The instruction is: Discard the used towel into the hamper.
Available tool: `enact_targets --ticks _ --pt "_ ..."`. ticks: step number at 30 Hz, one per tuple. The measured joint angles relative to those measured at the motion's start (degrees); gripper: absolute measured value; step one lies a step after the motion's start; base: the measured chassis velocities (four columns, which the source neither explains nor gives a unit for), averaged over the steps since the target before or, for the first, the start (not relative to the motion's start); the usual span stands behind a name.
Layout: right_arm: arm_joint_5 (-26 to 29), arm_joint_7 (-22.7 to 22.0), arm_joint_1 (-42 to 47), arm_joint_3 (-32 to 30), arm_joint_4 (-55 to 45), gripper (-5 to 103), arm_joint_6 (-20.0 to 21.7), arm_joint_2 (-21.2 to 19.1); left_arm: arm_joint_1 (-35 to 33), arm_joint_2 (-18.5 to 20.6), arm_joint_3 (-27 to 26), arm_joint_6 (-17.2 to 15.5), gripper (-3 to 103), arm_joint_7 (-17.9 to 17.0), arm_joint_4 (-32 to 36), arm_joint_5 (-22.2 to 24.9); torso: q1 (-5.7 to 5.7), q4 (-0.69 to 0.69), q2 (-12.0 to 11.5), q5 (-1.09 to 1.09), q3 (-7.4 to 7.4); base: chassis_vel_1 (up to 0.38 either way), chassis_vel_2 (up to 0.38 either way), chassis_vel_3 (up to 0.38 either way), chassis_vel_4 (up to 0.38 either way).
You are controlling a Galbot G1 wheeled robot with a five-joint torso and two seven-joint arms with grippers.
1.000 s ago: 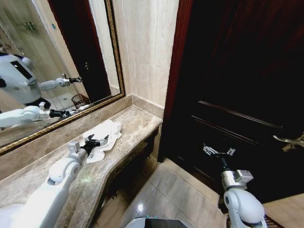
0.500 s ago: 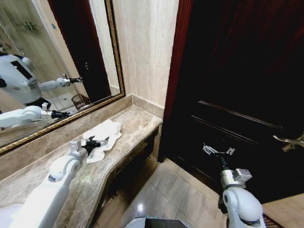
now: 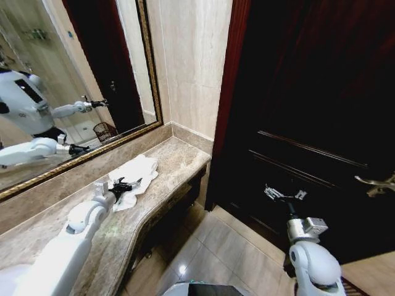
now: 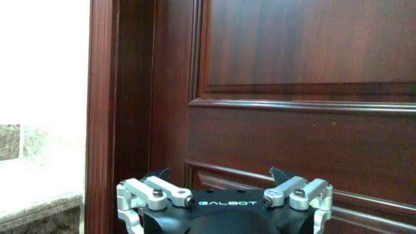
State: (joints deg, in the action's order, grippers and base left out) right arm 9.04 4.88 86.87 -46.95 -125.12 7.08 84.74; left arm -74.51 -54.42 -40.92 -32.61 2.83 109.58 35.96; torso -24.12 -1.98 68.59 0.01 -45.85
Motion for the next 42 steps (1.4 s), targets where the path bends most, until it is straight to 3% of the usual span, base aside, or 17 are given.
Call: enact_targets --ticks 9,12,13,15,16,17,18,20,22,23,26,29,37,42 --pt "0.14 -0.09 -0.09 -0.26 -0.03 100 -0.07 -0.22 0.02 -0.02 -0.37 0.73 54 0.03 -0.46 -0.07 0.0 0.01 0.0 -0.01 0.0 0.0 0.0 0.0 0.0" --pt "0.17 -0.2 -0.08 -0.27 -0.25 100 -0.07 -0.23 -0.01 -0.02 -0.51 0.87 51 0.04 -0.44 -0.07 0.0 0.01 0.0 -0.01 -0.01 0.0 0.0 0.0 0.0" --pt "0.18 -0.24 -0.01 -0.29 -0.42 100 -0.07 -0.19 -0.13 -0.03 -0.58 1.48 44 0.03 -0.4 -0.07 0.0 0.01 0.0 -0.01 -0.01 0.0 0.0 0.0 0.0" --pt "0.19 -0.25 0.03 -0.3 -0.53 100 -0.07 -0.14 -0.21 -0.09 -0.59 2.34 44 -0.01 -0.41 -0.1 0.0 0.0 0.0 -0.01 -0.01 0.0 0.0 0.0 0.0" --pt "0.2 -0.27 0.19 -0.33 -0.69 100 -0.07 -0.05 -0.32 -0.29 -0.46 5.35 36 -0.19 -0.76 -0.1 0.0 0.0 0.0 -0.02 -0.02 0.0 0.0 0.0 0.0" --pt "0.2 -0.28 0.27 -0.34 -0.74 100 -0.07 -0.01 -0.35 -0.46 -0.3 7.38 36 -0.42 -1.03 -0.15 0.0 -0.01 -0.01 -0.03 -0.02 0.0 0.0 0.0 0.0" --pt "0.2 -0.28 0.27 -0.34 -0.74 100 -0.07 -0.01 -0.35 -0.46 -0.3 7.38 36 -0.42 -1.03 -0.15 0.0 -0.01 -0.01 -0.03 -0.02 0.0 0.0 0.0 0.0" --pt "0.21 -0.28 0.48 -0.36 -0.95 100 -0.1 0.06 -0.35 -1.19 0.09 13.33 29 -1.59 -1.55 -0.43 -0.01 0.0 -0.01 -0.04 -0.02 0.0 0.0 0.0 0.0" --pt "0.22 -0.29 0.55 -0.36 -1.02 100 -0.11 0.08 -0.35 -1.38 0.11 14.4 29 -1.86 -1.55 -0.43 -0.01 0.0 -0.01 -0.04 -0.02 0.0 0.0 0.0 0.0" --pt "0.25 -0.29 0.64 -0.36 -1.22 100 -0.13 0.13 -0.46 -2.11 0.05 17.75 23 -2.82 -1.46 -0.44 -0.01 0.0 -0.01 -0.03 -0.02 0.0 0.0 0.0 0.0" --pt "0.29 -0.29 0.72 -0.28 -1.71 100 -0.14 0.25 -1.08 -3.0 -0.81 22.76 17 -3.3 -0.8 -1.09 -0.01 0.0 -0.01 -0.02 -0.02 0.0 0.0 0.0 0.0" --pt "0.36 -0.29 0.81 -0.25 -2.18 100 -0.14 0.36 -1.81 -3.47 -1.65 25.09 16 -3.51 0.19 -1.52 -0.01 0.0 -0.01 -0.02 -0.01 0.0 0.0 0.0 0.0" --pt "1.21 -0.27 1.29 -0.26 -3.79 100 -0.14 0.49 -5.21 -5.32 -4.11 26.45 16 -4.09 6.52 -1.71 -0.01 0.0 -0.01 -0.01 -0.01 0.0 0.0 0.0 0.0" --pt "1.98 -0.27 1.62 -0.67 -4.82 100 -0.16 0.24 -8.68 -7.5 -5.7 24.28 16 -5.37 14.26 -2.74 0.0 0.0 -0.01 0.0 0.0 0.0 0.0 0.0 0.0"
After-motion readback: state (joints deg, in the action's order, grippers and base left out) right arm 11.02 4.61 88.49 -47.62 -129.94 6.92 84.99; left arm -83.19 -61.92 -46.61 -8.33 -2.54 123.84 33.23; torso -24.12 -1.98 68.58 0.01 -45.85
